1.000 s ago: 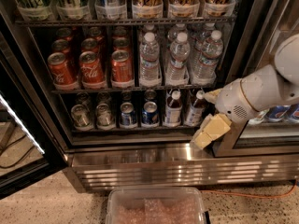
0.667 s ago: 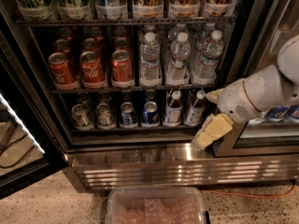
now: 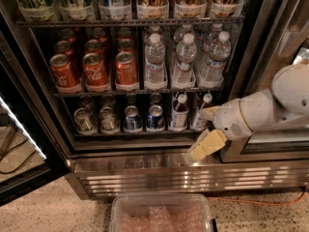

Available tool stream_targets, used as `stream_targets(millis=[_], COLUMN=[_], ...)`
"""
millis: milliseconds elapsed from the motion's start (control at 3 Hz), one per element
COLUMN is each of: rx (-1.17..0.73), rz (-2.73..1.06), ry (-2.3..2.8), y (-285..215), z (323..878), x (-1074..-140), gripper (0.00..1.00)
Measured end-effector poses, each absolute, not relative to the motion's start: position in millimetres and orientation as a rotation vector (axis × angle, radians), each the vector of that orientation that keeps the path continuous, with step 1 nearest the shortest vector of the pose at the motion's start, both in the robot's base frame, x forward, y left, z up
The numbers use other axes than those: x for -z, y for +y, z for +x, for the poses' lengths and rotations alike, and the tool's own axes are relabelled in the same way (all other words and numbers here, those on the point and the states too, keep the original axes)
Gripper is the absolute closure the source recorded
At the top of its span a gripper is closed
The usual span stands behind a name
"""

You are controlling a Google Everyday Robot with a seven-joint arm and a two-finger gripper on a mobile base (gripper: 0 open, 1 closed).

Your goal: Pick pepsi can from bottom shelf of fridge

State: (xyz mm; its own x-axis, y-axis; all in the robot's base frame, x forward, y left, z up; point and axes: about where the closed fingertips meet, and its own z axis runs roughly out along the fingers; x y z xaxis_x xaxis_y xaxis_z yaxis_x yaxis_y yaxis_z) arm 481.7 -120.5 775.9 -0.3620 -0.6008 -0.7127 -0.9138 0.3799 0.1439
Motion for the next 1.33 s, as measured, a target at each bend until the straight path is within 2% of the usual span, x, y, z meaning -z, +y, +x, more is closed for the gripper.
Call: stream_targets(millis=[333, 667, 1333], rx=[-0.840, -0.869, -0.846], rz=[-1.185, -1.084, -1.072], ry=[2.013, 1.946, 1.944], y=[-86.7, -58.8, -58.2], z=[494.6, 521.3, 522.8], x=[-741.5, -727.6, -729.2], gripper=[0.00, 0.00, 0.41])
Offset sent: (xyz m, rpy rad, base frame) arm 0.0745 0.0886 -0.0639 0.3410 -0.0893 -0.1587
